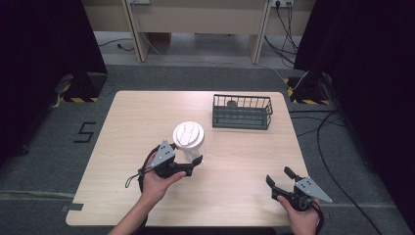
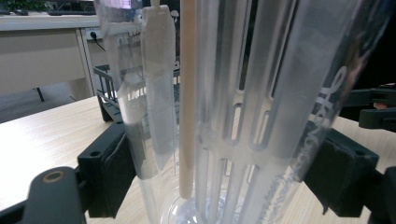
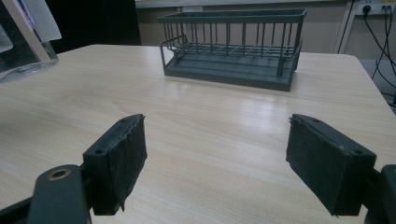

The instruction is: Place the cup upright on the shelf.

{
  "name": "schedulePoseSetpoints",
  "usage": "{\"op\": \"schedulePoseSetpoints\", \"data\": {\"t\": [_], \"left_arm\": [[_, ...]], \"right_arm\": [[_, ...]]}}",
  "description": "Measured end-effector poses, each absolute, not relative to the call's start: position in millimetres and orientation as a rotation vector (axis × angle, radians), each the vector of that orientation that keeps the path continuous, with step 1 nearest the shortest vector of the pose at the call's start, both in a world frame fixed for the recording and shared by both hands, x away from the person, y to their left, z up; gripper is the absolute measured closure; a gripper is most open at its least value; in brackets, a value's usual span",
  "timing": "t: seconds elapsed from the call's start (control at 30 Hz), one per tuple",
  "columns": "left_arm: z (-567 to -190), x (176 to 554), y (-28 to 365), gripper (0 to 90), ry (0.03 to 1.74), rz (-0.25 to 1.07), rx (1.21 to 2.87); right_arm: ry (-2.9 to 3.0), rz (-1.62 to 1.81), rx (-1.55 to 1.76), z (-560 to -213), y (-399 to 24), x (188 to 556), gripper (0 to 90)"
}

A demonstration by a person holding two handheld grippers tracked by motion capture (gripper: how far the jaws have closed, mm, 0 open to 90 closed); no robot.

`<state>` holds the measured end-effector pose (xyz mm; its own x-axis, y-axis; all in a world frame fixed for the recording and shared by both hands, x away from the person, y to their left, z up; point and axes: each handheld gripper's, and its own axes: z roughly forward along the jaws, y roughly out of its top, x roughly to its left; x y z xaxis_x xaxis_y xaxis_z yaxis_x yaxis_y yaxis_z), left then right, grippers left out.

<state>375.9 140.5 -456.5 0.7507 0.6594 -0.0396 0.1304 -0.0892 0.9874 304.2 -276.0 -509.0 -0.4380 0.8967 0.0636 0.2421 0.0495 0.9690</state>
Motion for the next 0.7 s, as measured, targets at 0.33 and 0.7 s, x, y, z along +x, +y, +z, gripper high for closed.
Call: {"op": "schedulePoseSetpoints", "data": {"t": [0.33,0.7], "left_arm": [[-449.8,385.8,134.1,18.0,0.630,0.496,1.619],[-442.8,401.1,126.7,18.0,0.618,0.480,1.629]], "right_arm": [[1.742,1.417,1.147,-509.4,-275.8,304.6,20.9],[1.743,1.413,1.135,-508.8,-275.8,305.3,20.9]]}}
